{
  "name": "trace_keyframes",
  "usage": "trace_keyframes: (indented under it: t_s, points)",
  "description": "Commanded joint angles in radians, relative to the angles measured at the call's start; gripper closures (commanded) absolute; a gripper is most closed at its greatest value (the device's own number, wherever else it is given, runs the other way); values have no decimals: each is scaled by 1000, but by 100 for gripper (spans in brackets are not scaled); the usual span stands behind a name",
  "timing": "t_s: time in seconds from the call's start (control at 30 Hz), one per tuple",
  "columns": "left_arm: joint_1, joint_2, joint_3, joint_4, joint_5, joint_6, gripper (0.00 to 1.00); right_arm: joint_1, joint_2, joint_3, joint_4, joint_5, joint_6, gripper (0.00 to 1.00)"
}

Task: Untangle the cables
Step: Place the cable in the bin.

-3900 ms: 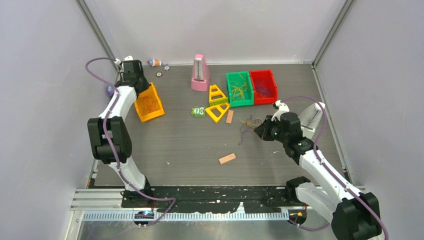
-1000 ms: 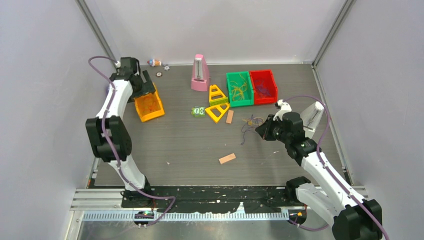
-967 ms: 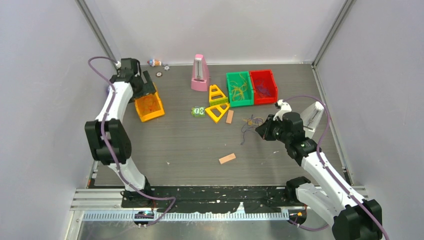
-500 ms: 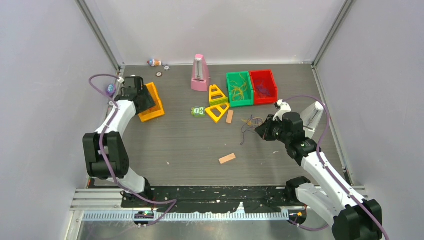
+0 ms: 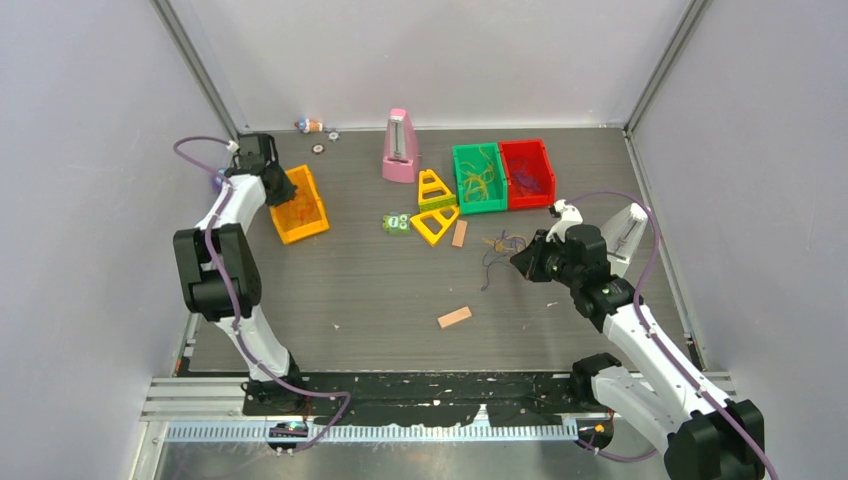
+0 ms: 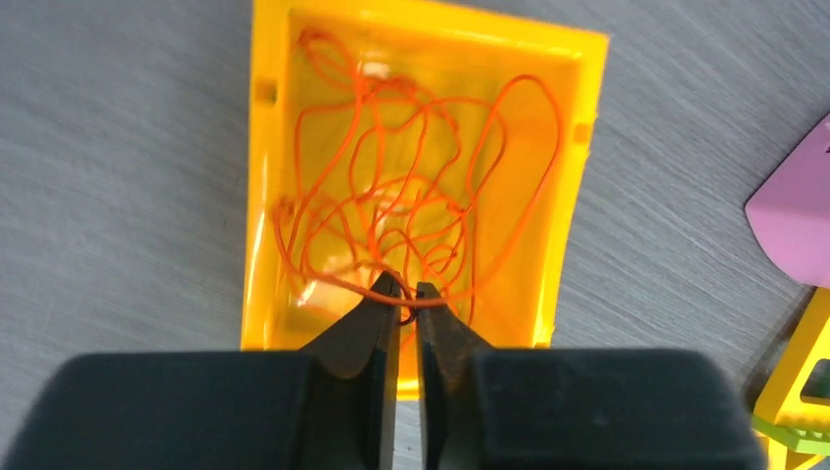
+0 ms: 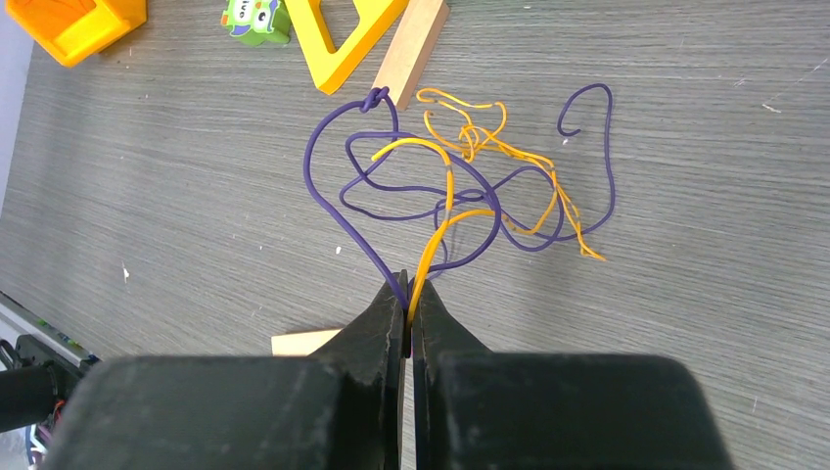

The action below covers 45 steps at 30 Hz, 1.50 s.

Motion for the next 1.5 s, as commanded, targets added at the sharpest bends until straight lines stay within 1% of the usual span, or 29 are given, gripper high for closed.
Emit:
trace_keyframes:
  t_s: [0.0,0.07,0.13,0.2,0.33,0.47,0.5,0.53,0.57,0.6,0.7,0.83,0.97,1.03,1.13,1.23,1.27,1.3,1.33,1.4,1.47]
  points:
    - [5,64,119,2,36,-14,93,-4,-6,40,21,-2,-19,95]
    - [5,117,186,-48,41,-17,97,-2,-3,41,21,0,-17,95]
    - [7,157,228,-71,55,-25,97,-2,0,41,20,4,-17,95]
    - [11,193,251,-80,107,-26,97,-2,4,42,13,11,-16,95]
    - [12,194,258,-90,113,-34,98,-3,4,43,5,14,-11,95]
    - [12,196,285,-159,125,-3,95,-4,7,49,-10,25,-8,95]
    - [12,181,272,-159,123,1,92,-3,9,50,-12,24,-7,95]
    - [11,162,252,-148,123,10,85,-4,10,50,-12,25,-7,95]
    - [9,135,228,-137,120,16,74,-4,14,52,-12,24,-6,95]
    - [7,106,202,-120,114,21,66,-3,16,55,-13,25,-6,95]
    - [2,18,139,-84,125,40,43,-4,43,80,-33,32,-7,95]
    - [-22,-76,95,-76,187,48,21,-2,109,141,-70,3,-24,95]
    - [-88,-150,72,-88,245,61,5,26,139,209,-101,4,-56,95]
    - [-132,-194,73,-125,226,85,1,47,162,241,-118,-4,-68,95]
    - [-186,-271,87,-194,212,124,0,96,193,288,-140,-48,-84,95]
    - [-242,-348,58,-192,279,134,0,137,231,300,-133,-134,-92,93]
    - [-270,-376,35,-168,305,134,1,145,239,290,-107,-209,-80,89]
    - [-300,-404,-1,-128,346,134,1,146,251,279,-92,-247,-71,82]
    - [-336,-431,-50,-70,393,127,1,146,256,270,-78,-285,-50,59]
    - [-404,-471,-174,61,476,99,2,144,255,252,-77,-264,-26,33]
    - [-485,-493,-279,222,534,74,4,143,222,229,-78,-208,-21,29]
